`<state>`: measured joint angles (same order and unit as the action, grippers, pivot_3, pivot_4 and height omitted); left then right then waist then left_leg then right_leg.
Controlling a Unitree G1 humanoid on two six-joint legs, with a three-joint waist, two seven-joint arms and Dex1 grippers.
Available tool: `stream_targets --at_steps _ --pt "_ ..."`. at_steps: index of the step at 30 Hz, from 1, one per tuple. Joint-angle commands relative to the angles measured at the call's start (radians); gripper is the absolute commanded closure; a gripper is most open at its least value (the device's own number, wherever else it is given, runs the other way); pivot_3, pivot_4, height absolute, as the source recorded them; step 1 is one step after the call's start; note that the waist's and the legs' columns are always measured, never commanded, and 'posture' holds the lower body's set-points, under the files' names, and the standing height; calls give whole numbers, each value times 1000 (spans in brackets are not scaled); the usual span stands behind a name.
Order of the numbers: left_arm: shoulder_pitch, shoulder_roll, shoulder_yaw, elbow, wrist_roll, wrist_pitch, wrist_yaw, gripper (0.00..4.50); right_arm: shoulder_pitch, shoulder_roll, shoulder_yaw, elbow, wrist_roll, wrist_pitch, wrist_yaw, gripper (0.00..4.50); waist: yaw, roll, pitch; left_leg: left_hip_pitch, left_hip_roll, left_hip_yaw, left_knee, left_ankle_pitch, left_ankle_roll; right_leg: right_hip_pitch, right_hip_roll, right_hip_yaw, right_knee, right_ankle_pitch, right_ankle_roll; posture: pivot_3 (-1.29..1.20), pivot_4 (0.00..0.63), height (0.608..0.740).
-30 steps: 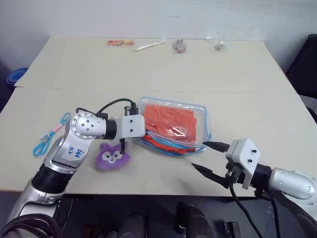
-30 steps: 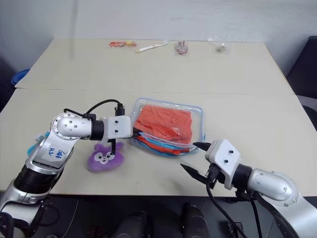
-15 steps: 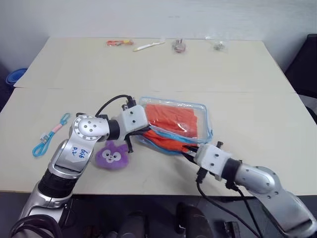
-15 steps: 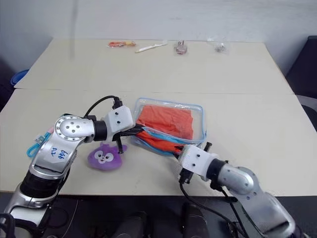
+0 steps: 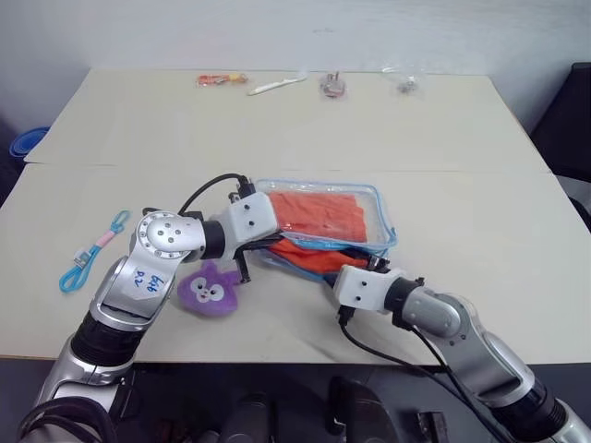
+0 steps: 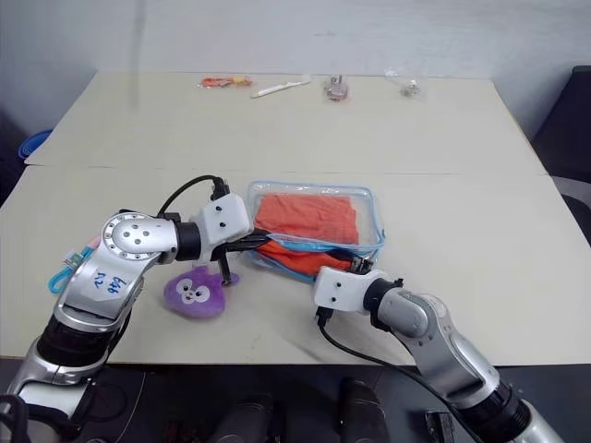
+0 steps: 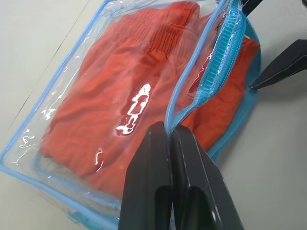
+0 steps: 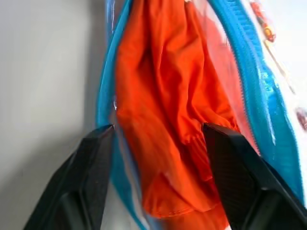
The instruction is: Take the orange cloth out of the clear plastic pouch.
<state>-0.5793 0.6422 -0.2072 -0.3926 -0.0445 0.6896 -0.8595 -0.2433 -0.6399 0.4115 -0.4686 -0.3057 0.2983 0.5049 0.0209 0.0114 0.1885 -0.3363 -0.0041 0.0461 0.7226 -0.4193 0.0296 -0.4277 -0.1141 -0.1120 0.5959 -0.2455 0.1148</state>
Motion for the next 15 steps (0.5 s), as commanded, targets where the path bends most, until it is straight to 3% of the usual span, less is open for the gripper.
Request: stream_targets --at_steps 1,15 --pt "-18 -4 5 -51 -14 -13 12 4500 -29 13 -11 14 -60 -47 -14 1514 1 0 0 0 0 0 0 0 0 0 0 0 0 0 0 0 150 740" --pt "-38 -18 1 -43 -22 -21 33 4500 -76 19 45 143 -216 -216 64 1514 -1 0 0 0 1 0 0 0 0 0 0 0 0 0 0 0 150 740"
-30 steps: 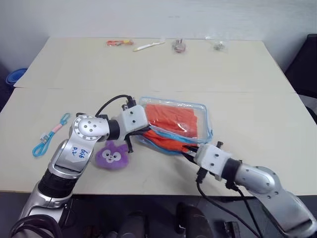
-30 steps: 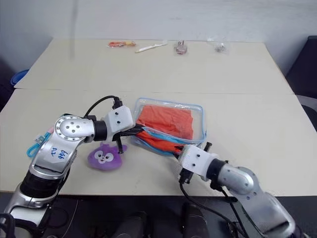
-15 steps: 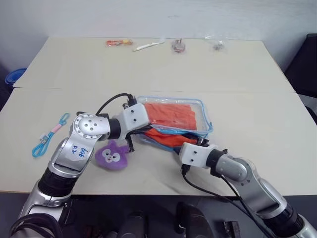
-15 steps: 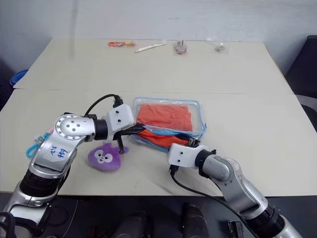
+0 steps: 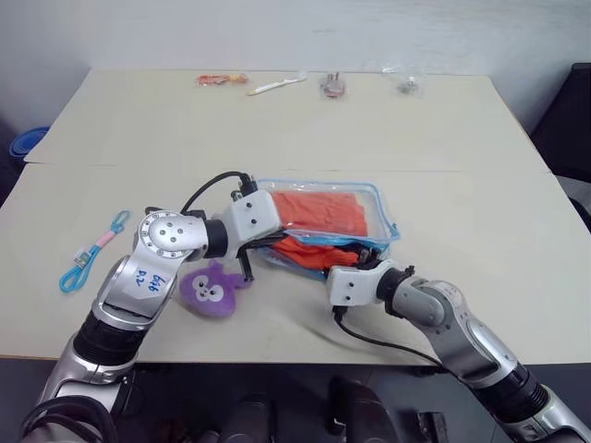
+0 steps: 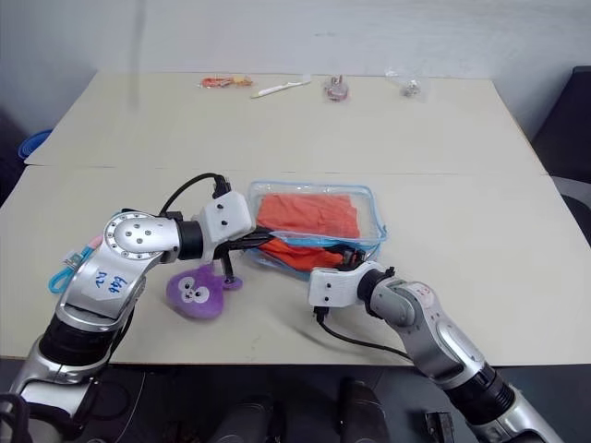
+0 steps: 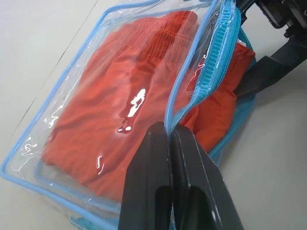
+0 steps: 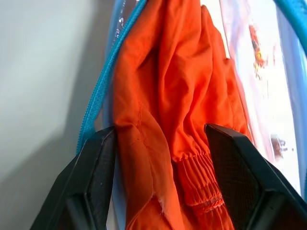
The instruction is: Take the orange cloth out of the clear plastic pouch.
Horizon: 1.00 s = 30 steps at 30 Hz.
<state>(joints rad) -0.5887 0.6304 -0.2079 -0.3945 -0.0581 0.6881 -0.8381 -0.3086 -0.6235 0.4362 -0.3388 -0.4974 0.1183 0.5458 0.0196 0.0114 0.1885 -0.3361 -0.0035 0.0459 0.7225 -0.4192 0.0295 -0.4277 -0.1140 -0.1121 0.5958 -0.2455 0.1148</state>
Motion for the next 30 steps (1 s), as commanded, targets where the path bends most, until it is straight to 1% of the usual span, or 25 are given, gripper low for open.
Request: stream_targets --at_steps 1,5,13,17,21,24,30 --pt "-31 -8 0 -38 -8 -21 12 4500 -31 14 27 33 -39 -44 25 1514 -1 0 0 0 0 0 0 0 0 0 0 0 0 0 0 0 150 740" --pt "-38 -11 -2 -37 -11 -23 11 4500 -103 64 51 117 -97 -59 12 1514 -5 0 0 0 0 0 0 0 0 0 0 0 0 0 0 0 150 740" --pt "-41 -9 -6 -40 -14 -23 12 4500 -190 161 61 283 -198 -25 -33 1514 -14 0 0 0 2 -1 0 0 0 0 0 0 0 0 0 0 150 740" --pt "-44 -12 -7 -39 -14 -20 17 4500 -198 184 65 351 -216 -8 -34 1514 -21 0 0 0 2 -1 0 0 -1 0 0 0 1 0 0 0 150 740" --pt "-44 -14 -9 -34 -11 -21 24 4500 -191 197 62 364 -212 4 -36 1514 -22 0 -1 1 3 -1 0 1 -1 1 0 0 1 0 0 0 150 740" --pt "-43 -10 -7 -24 -9 -30 25 4500 -174 197 56 346 -196 7 -21 2138 -21 0 -1 1 3 -2 0 1 -1 1 -1 0 1 0 0 0 150 740" --pt "-48 -11 -8 -5 -4 -42 27 4500 -166 194 48 337 -195 0 -12 4325 -21 0 -1 1 3 -2 0 1 -1 1 -1 -1 1 0 0 0 150 740"
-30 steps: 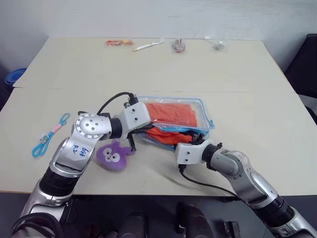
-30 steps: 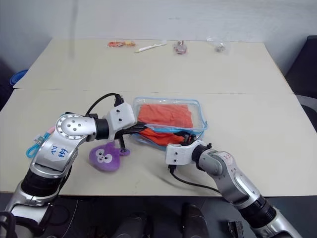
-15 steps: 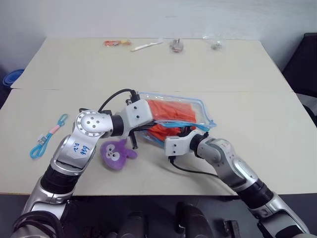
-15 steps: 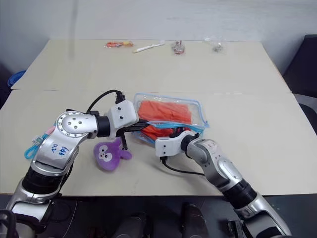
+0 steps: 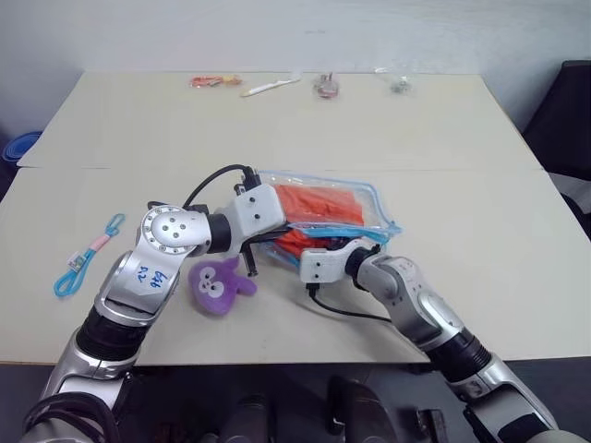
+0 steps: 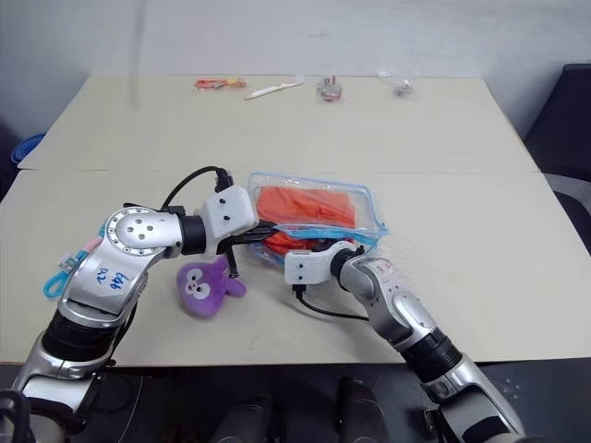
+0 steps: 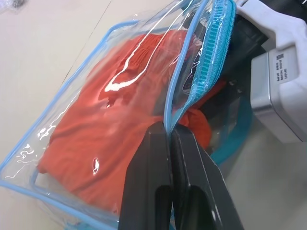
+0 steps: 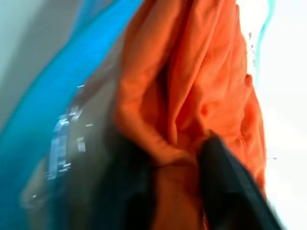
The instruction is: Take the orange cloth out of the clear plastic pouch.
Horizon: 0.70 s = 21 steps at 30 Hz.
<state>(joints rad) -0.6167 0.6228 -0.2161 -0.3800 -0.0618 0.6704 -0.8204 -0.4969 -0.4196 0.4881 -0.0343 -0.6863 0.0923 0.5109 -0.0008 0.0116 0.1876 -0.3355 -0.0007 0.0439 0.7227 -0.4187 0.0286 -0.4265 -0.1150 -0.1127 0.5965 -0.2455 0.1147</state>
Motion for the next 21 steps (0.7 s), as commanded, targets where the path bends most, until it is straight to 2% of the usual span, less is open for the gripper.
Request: stream_targets --at_steps 1,9,14,21 --pt "-20 -4 -1 -19 0 -25 10 4500 22 -10 -5 33 -5 24 24 4463 -1 0 0 0 0 0 0 0 0 0 0 0 0 0 0 0 150 740" --pt "-19 -10 -7 -7 13 -33 26 4500 37 -14 -26 -1 21 14 42 4463 1 0 0 0 0 0 0 0 0 0 0 0 0 0 0 0 150 740" --pt "3 -6 -32 21 59 -83 49 4500 81 -4 -79 -139 101 50 95 4463 1 0 0 -1 0 -1 0 0 0 0 0 -1 -1 0 0 0 150 740" --pt "-37 -87 -25 62 52 -70 97 4500 143 -39 -56 -278 160 45 218 4463 1 0 0 -1 -2 -1 -1 0 0 0 0 -1 -1 0 0 0 150 740"
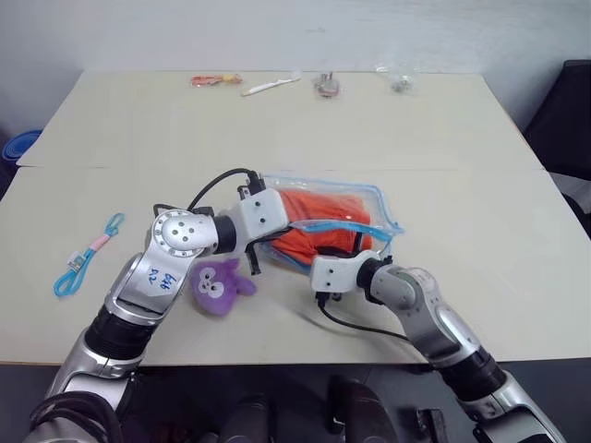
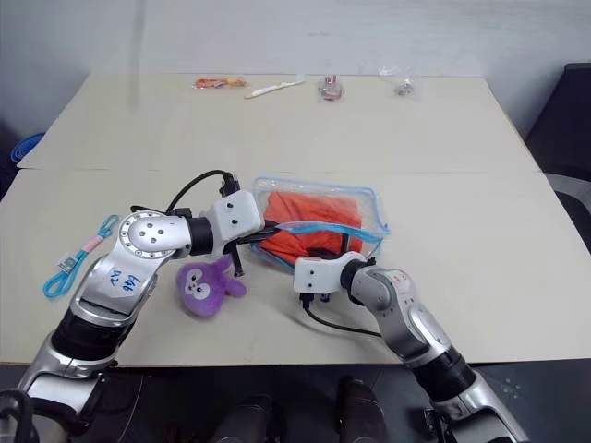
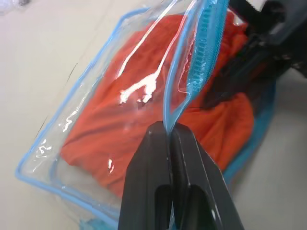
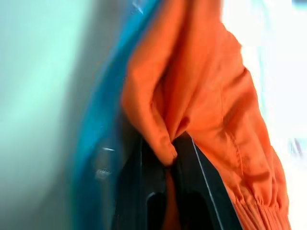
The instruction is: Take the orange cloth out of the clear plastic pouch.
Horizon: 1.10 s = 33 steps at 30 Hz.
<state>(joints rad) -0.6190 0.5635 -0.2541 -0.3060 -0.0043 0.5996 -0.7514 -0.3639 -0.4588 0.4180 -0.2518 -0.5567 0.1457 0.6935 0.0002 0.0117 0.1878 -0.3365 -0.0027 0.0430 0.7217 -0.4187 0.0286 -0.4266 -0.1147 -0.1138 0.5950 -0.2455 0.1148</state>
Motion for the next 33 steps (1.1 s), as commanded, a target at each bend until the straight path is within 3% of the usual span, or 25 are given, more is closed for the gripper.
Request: stream_targets --at_steps 1,6,14,24,31,33 --pt "-41 -34 15 -9 -6 5 29 4500 12 -11 24 -58 21 -27 42 4463 0 0 0 0 -1 0 0 0 0 0 0 0 0 0 0 0 150 740" --pt "-38 -33 8 4 6 -8 26 4500 17 -67 32 -65 -22 -111 30 4463 -1 0 0 0 -1 0 0 0 0 0 0 0 0 0 0 0 150 740" --pt "-5 -8 -21 29 33 -66 8 4500 73 -105 -103 -256 83 -81 67 4463 0 0 0 0 0 0 0 0 0 0 0 0 0 0 0 0 150 740" --pt "14 -5 -52 98 72 -153 5 4500 144 -187 -315 -517 443 62 242 4463 8 0 0 0 -1 0 0 0 0 0 1 0 0 0 0 0 150 740" --pt "8 -10 -39 107 52 -150 -19 4500 176 -270 -469 -670 669 273 288 4463 22 0 0 0 -1 0 0 0 0 0 0 0 0 0 0 0 150 740" --pt "9 -11 -15 92 8 -126 -48 4033 173 -309 -569 -700 770 353 309 4500 25 0 0 0 -1 0 0 0 0 0 0 0 0 0 0 0 150 740"
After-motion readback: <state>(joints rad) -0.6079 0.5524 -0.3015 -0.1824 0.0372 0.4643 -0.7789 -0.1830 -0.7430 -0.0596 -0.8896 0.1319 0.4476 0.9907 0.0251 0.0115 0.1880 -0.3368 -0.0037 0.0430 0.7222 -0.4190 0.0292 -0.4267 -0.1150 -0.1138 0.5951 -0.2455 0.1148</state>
